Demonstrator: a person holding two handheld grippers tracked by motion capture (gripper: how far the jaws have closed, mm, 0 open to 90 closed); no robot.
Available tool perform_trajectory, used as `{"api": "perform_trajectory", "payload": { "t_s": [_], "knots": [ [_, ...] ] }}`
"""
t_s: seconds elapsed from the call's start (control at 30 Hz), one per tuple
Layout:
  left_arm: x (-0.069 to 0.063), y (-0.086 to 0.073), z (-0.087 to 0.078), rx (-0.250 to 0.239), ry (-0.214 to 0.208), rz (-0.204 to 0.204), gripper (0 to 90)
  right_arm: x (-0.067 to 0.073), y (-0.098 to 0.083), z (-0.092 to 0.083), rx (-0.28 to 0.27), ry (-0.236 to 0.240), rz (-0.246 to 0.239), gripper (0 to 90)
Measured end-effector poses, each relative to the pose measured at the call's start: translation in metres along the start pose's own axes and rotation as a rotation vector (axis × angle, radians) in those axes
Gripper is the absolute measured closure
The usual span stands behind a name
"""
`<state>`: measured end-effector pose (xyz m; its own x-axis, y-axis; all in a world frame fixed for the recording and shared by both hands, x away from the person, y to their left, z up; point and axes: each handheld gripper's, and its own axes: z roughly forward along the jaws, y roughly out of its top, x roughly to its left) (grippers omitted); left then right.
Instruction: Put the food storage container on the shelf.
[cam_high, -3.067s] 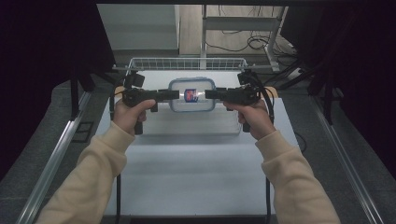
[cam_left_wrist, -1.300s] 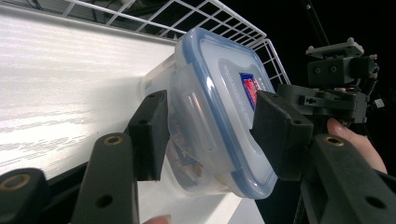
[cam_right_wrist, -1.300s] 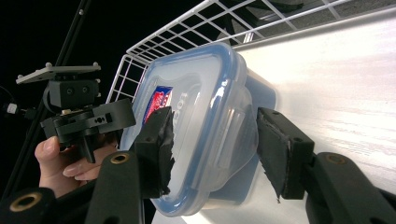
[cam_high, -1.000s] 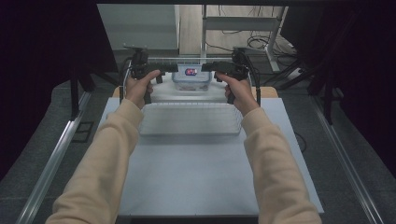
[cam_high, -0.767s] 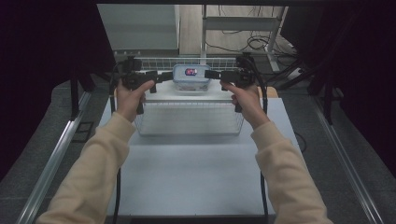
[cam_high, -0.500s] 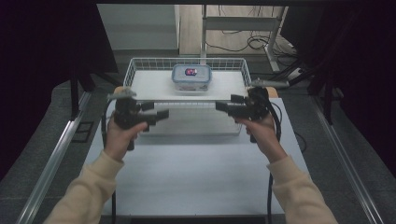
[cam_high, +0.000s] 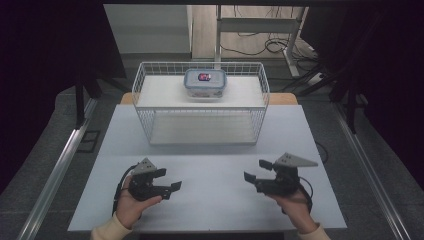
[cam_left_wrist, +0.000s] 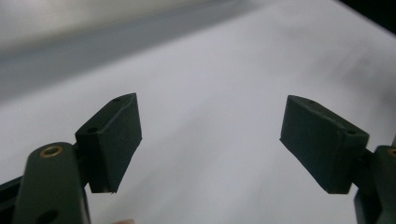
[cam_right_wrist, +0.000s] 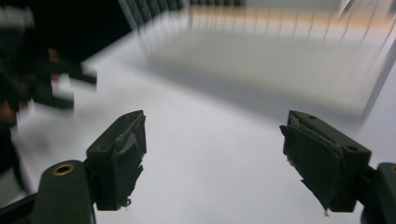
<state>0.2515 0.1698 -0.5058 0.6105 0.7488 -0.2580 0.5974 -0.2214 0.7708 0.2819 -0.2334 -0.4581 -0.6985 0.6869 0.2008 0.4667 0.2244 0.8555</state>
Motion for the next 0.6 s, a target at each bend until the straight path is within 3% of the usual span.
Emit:
{"api": "perform_trajectory", "payload": {
  "t_s": [0.07,0.13,0.33,0.6],
  "knots": [
    [-0.001,-0.002,-0.002,-0.007,0.030,0.017,20.2,0.001,-0.019,0.005,0.067,0.004,-0.008,21.6],
    [0.000,-0.002,-0.005,-0.026,0.027,0.010,20.2,0.001,-0.028,0.008,0.106,-0.013,-0.024,21.5],
    [0.004,-0.006,-0.003,-0.026,0.063,0.011,20.7,-0.003,-0.026,0.008,0.089,-0.019,-0.026,21.5],
    [0.007,-0.009,0.002,-0.008,0.101,0.033,20.8,-0.005,-0.032,0.016,0.132,-0.039,-0.057,19.4]
  ]
}}
